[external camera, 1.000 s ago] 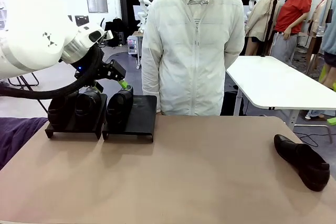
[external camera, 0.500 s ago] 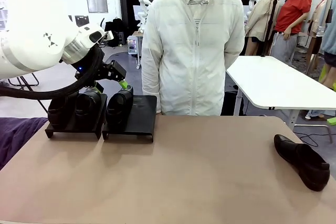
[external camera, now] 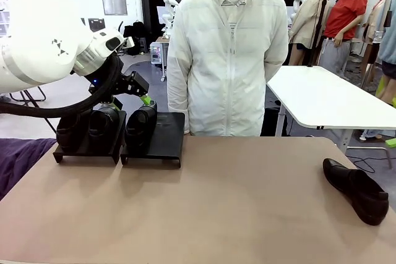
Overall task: Organize the shoes by placing them on the stand.
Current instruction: Place the Shoe from the middle of the table onto the Shoes Stand.
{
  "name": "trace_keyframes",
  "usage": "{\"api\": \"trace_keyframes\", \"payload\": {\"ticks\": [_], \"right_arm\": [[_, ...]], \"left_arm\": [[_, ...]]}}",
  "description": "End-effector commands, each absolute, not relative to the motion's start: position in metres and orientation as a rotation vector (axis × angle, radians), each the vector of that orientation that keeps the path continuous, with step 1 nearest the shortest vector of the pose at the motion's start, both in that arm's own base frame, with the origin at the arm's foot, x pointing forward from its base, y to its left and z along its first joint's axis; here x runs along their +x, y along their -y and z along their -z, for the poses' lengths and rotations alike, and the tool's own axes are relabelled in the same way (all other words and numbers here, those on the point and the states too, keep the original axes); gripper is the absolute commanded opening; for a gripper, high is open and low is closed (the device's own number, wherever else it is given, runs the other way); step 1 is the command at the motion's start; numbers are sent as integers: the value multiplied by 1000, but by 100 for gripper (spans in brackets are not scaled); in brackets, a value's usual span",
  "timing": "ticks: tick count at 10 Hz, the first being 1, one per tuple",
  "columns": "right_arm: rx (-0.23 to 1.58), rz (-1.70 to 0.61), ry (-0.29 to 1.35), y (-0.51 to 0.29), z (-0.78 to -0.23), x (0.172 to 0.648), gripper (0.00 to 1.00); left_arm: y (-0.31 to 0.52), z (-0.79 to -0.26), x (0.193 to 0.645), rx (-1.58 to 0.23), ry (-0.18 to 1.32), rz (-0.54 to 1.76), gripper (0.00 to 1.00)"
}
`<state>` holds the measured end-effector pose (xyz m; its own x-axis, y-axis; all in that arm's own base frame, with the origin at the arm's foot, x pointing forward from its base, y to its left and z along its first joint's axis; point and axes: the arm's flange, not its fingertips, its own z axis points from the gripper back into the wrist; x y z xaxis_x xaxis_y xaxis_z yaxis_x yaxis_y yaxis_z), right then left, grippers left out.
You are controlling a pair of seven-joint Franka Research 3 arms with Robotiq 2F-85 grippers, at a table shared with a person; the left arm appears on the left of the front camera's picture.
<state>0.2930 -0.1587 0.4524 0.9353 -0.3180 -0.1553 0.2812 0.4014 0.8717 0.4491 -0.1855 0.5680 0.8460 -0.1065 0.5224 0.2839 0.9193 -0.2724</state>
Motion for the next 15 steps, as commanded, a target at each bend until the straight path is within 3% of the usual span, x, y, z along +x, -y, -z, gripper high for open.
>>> {"api": "trace_keyframes", "payload": {"ticks": [1,4,9,10,11,15], "right_arm": [[1095,354,43,161,-454,292,100],[1095,354,43,161,-454,292,100],[1095,354,43,161,-454,292,100],[1095,354,43,161,-454,292,100],[1095,354,43,161,-454,292,100],[1095,354,43,161,-454,292,100]], "left_arm": [[193,-575,474,-377,306,333,100],[105,-551,415,-723,62,364,100],[10,-473,340,-1085,260,114,100],[-6,-463,341,-1116,243,49,100],[11,-484,351,-1019,162,145,100],[11,-484,351,-1019,162,145,100]]}}
